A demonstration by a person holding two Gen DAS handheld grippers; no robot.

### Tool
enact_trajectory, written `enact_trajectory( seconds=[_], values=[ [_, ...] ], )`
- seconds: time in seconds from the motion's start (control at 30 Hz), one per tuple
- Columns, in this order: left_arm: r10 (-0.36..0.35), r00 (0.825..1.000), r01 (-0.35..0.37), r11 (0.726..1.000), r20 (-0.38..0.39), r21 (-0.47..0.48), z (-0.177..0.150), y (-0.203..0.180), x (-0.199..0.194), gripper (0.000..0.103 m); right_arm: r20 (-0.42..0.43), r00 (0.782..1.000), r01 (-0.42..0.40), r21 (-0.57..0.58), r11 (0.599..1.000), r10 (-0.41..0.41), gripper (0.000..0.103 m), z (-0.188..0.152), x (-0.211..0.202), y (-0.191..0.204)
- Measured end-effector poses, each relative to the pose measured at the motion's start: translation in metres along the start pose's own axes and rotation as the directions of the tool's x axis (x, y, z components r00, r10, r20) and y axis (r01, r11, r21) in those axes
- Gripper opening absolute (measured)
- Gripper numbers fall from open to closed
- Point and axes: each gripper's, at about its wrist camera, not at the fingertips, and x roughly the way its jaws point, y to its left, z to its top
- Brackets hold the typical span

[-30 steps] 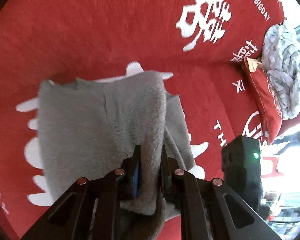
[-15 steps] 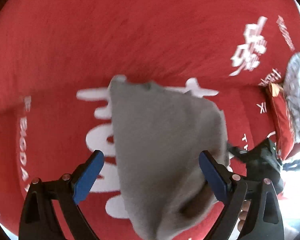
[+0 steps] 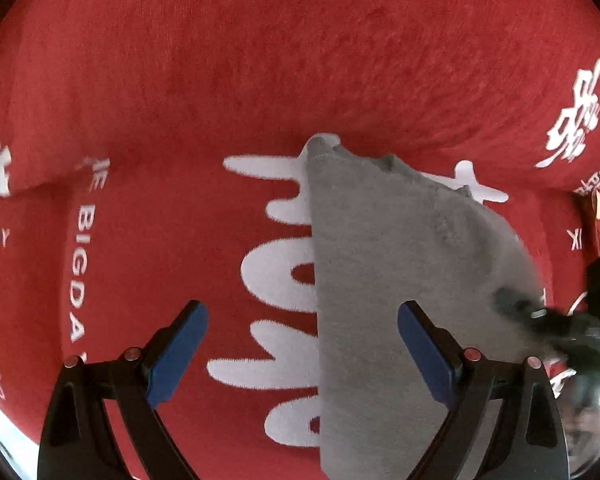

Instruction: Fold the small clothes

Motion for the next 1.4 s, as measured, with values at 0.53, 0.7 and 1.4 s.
enact_trajectory(
  seconds=[0.53,0.7,1.4],
  values=[
    [0.060,0.997,-0.056,0.996,-0.051,0.071,-0.014,-0.021,0.037,0.096,0.048,0.957,0.288,-0.095,0.953,-0.285,0.031,0.019,-0.046,-0.048],
    [0.056,0.998,-0.054,0.990,-0.012,0.127,-0.012,-0.029,0.013,0.096,0.104,0.936,0.341,-0.053,0.938,-0.335,0.039,0.004,-0.081,-0.041],
    [0.144,0.989,-0.136,0.969,-0.026,0.207,-0.050,-0.062,0.028,0.101,0.050,0.898,0.438,-0.040,0.898,-0.436,0.030,-0.079,-0.085,-0.061]
  ],
)
